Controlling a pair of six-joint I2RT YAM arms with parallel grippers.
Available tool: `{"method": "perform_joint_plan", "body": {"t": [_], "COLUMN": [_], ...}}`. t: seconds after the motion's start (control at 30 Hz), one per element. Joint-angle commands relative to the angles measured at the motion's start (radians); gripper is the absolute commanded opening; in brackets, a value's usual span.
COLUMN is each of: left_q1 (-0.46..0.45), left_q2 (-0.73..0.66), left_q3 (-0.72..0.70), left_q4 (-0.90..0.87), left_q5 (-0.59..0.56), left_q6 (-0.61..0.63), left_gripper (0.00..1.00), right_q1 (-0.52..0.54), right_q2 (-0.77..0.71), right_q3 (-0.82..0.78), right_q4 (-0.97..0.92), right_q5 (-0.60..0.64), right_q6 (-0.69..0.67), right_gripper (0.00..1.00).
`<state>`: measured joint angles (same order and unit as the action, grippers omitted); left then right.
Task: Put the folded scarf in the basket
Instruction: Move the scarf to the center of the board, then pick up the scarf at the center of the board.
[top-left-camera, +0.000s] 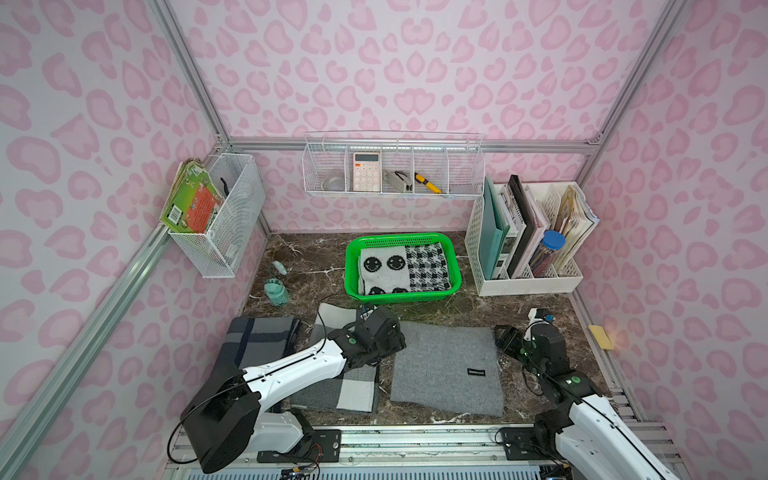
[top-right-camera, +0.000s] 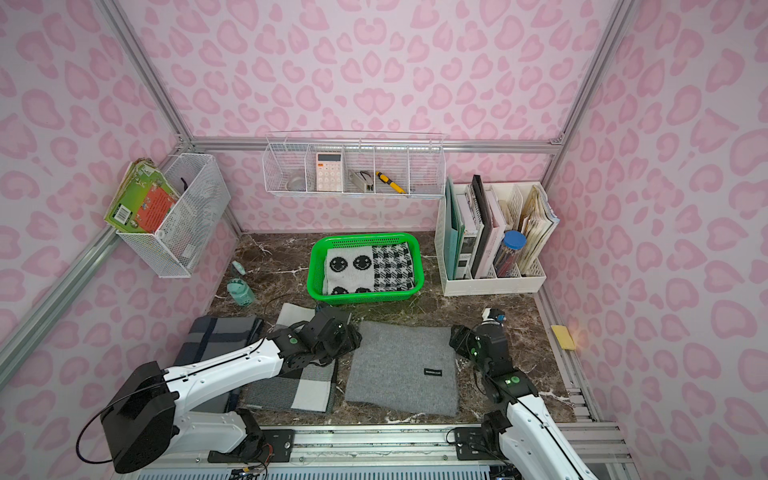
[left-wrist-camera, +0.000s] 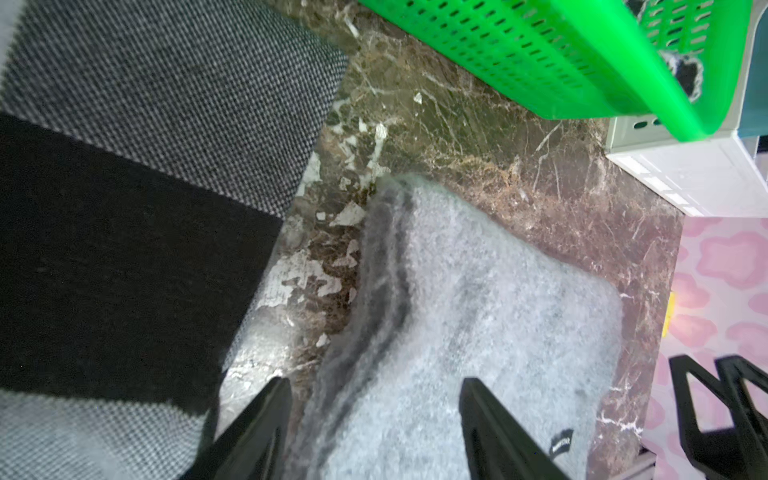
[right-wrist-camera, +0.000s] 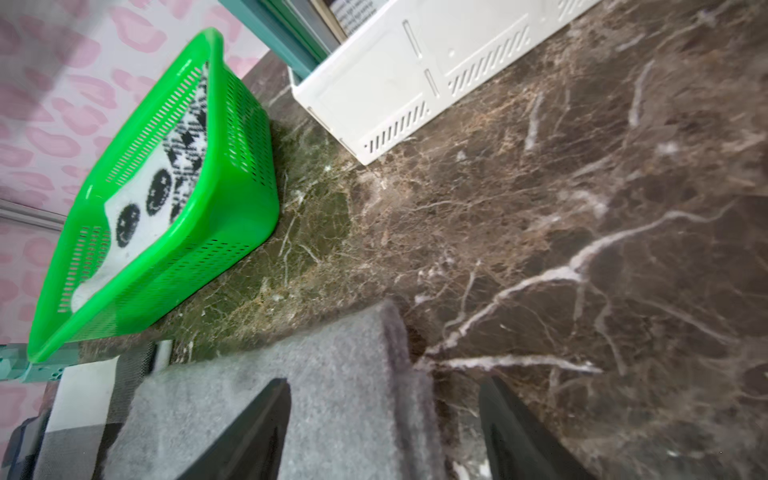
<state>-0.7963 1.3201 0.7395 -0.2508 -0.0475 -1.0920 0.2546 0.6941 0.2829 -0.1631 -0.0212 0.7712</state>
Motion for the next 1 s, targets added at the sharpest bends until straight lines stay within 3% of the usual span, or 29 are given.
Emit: {"method": "perform_joint_plan", "body": {"t": [0.0, 0.27, 0.7, 0.87, 0.97], "left_q1": [0.000, -0.001, -0.013, -0.028, -0.033], "left_q2": [0.007, 0.096, 0.197, 0.231, 0.249], "left_q3": [-0.007, -0.005, 0.023, 0.036, 0.040], "left_q4": [0.027, 0.117, 0.045, 0.045, 0.051], "left_q5": [0.053, 0.133, 0.099, 0.094, 0.096], "left_q6": [0.010, 0.007, -0.006, -0.014, -0.014], "left_gripper": [0.70, 0.70, 0.68, 0.66, 0.60], "right_q1": [-0.035, -0.037, -0.026, 0.043, 0.096], "right_q2": [0.065, 0.141, 0.158, 0.192, 0.224], "right_q3": [-0.016, -0.092, -0.125, -0.112, -0.098], "right_q4": [0.057, 0.130, 0.149, 0.167, 0.173], "right_q5": [-0.160, -0.242, -0.252, -0.211, -0.172], "right_q6": [-0.048, -0.035, -0.031, -0.015, -0.004], "right_gripper": [0.74, 0.76, 0.78, 0.73, 0.64]}}
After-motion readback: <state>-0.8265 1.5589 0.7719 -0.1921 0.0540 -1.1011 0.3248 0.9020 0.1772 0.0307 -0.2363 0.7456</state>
